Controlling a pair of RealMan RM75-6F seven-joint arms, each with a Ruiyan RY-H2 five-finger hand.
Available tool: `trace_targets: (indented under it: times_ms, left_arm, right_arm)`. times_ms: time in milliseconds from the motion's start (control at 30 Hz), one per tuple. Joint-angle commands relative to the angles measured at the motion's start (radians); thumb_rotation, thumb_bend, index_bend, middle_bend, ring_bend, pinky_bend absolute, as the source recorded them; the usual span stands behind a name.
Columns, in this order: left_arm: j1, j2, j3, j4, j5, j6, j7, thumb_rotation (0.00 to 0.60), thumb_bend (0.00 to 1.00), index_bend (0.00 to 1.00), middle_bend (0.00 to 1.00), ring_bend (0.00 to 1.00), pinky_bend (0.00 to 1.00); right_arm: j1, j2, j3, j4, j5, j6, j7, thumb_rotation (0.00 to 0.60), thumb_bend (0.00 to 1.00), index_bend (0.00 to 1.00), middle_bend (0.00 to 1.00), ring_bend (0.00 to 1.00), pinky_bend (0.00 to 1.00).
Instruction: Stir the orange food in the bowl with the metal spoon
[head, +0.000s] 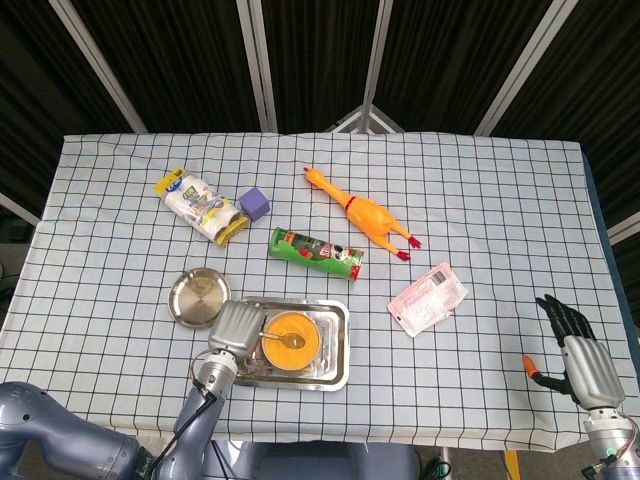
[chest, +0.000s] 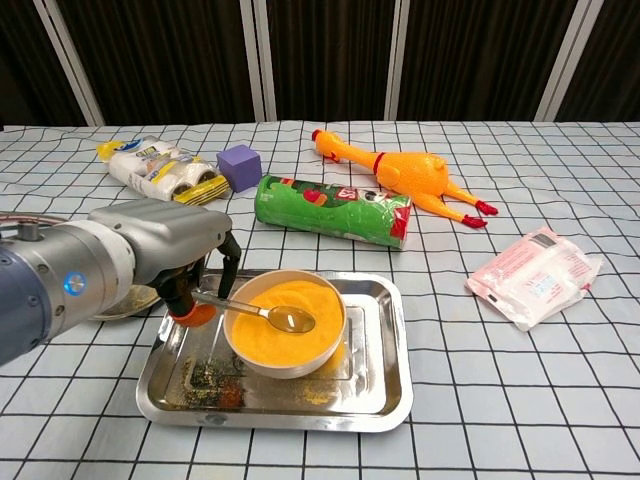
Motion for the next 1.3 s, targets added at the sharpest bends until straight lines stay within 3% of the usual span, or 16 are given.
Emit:
trace_targets:
  times_ms: [33,867,1300]
  left_arm:
    - [0.0,0.002,-0.002,-0.002,-0.001,0.001,0.0,0.6,0.53,0.47,1.0,1.0,1.0]
    - [-0.003,-0.011,0.001,0.011,0.011,0.001,-0.006,0.6,0.53,0.51,1.0,1.0,1.0]
    - [-0.002,-0.015,0.006,0.016,0.017,0.001,-0.003,0.6,0.53,0.49,1.0,1.0,1.0]
  right_arm:
    - [0.0,0.0,0.0,0.0,0.0,0.0,0.0,0.6,0.4,0.0,0.0,0.0,0.0]
    - [-0.001,0.001,0.0,-0.001,0.001,0.0,0.0,0.6,0.4,0.0,0.0,0.0,0.0]
    - [0.0,0.001,-0.001,0.0,0.001,-0.001,0.001,0.6,0.4,0.0,0.0,0.0,0.0]
